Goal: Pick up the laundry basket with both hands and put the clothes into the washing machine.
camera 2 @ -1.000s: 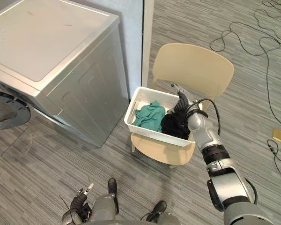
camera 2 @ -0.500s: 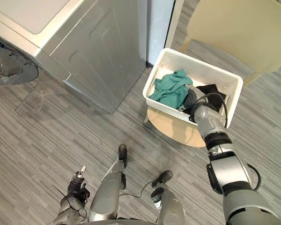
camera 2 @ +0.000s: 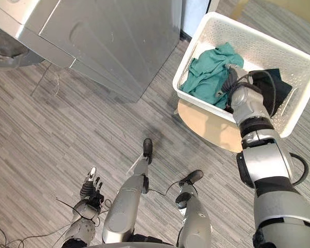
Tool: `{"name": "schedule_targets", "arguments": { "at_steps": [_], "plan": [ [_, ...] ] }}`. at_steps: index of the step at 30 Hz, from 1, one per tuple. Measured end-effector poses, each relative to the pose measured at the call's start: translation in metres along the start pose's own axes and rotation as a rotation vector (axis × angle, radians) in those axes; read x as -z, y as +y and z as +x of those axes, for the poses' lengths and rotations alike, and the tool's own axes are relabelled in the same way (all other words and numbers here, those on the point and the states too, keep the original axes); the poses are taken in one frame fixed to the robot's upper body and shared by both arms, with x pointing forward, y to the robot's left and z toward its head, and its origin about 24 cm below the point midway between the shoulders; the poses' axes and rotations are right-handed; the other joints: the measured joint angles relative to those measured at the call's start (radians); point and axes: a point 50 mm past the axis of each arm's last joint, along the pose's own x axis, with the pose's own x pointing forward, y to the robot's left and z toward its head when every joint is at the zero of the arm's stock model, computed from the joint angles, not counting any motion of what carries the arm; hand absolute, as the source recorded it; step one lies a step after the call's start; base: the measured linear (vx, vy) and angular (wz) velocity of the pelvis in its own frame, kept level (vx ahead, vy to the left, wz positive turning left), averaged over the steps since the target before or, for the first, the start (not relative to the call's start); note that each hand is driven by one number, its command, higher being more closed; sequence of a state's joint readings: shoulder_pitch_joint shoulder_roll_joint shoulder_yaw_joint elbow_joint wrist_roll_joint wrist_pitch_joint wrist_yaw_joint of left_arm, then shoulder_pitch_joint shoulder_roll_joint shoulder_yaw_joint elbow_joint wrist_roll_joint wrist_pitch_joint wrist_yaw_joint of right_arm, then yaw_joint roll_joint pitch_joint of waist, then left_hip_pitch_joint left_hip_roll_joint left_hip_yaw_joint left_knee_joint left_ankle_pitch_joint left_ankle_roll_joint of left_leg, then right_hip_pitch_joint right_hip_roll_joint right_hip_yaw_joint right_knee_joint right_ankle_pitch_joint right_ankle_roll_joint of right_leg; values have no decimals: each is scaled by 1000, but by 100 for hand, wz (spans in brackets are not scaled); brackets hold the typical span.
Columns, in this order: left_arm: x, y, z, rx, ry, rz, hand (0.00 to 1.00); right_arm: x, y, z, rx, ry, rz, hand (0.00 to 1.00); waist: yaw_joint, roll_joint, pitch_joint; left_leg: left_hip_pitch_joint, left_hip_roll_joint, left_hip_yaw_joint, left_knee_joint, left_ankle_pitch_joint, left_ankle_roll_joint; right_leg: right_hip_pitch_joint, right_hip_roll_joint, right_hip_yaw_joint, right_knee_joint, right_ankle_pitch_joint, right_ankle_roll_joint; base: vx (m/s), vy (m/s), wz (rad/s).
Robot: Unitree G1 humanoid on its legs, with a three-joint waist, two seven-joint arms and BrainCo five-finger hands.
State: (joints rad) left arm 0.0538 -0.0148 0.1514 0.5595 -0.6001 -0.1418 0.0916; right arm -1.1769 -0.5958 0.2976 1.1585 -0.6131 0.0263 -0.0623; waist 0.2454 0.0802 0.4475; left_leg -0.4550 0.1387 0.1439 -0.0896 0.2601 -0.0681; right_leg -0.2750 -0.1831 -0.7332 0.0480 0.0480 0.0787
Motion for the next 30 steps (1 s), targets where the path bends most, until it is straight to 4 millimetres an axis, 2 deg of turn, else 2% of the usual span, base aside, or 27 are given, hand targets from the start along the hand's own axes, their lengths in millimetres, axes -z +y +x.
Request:
{"name": "schedule_targets", "arguments": {
  "at_steps": [4,5,7,8,9,17,21,23,25,27,30],
  "plan": [
    [2,-12,1,47,10,-4,0,2,4,0,-20,12,-53,0,17,17,8,-9,2,0,0,0,0,-12,2,5,-1,0,0,5,38,-3],
    [1,-19,1,70,3,-7,0,3,4,0,-12,18,-53,0,16,32,16,-20,3,-5,0,0,-1,-19,5,0,0,0,0,-28,55,0],
    [-2,-31,2,125,-6,-28,0,1,-4,1,21,16,-49,0,17,36,18,-47,3,-4,0,21,-30,-47,2,3,0,4,-6,-33,68,-2],
    [-5,-35,2,141,-16,-48,0,0,-3,1,19,20,-47,0,17,38,19,-47,5,-3,0,21,-30,-47,4,5,0,4,-7,-20,50,-4],
    [-6,-37,2,151,-22,-50,0,-2,-2,2,17,19,-45,100,17,38,19,-46,8,-2,0,21,-30,-48,6,6,0,4,-7,-20,49,-8],
    [-14,-55,-2,227,-62,-98,0,-19,13,-1,-3,-40,18,100,16,37,18,-9,19,32,1,21,-30,-35,3,27,23,-2,-16,4,53,-8],
    [-20,-60,-3,258,-86,-100,0,-13,47,-11,-76,-16,133,100,12,35,14,44,22,50,4,21,-30,10,-2,32,42,-19,-19,9,39,0],
    [-21,-61,-3,263,-93,-85,0,-13,55,-13,-94,2,192,100,2,34,13,59,23,53,3,21,-30,15,-8,39,62,-26,-18,-25,53,-2],
    [-22,-62,-3,268,-102,-53,0,-10,54,-13,-85,20,265,100,-13,34,13,82,21,53,1,21,-30,33,-12,40,71,-26,-18,-41,53,1],
    [-30,-66,-5,294,-139,1,0,-5,41,-12,-15,32,379,100,-21,31,6,121,20,54,0,21,-30,68,-14,48,72,-27,-16,-65,40,0],
    [-37,-67,-7,316,-172,56,0,-9,32,-15,54,-4,444,100,-38,23,-58,127,19,51,-2,21,-30,74,-14,48,75,-37,-10,-72,23,4]
  ]
}}
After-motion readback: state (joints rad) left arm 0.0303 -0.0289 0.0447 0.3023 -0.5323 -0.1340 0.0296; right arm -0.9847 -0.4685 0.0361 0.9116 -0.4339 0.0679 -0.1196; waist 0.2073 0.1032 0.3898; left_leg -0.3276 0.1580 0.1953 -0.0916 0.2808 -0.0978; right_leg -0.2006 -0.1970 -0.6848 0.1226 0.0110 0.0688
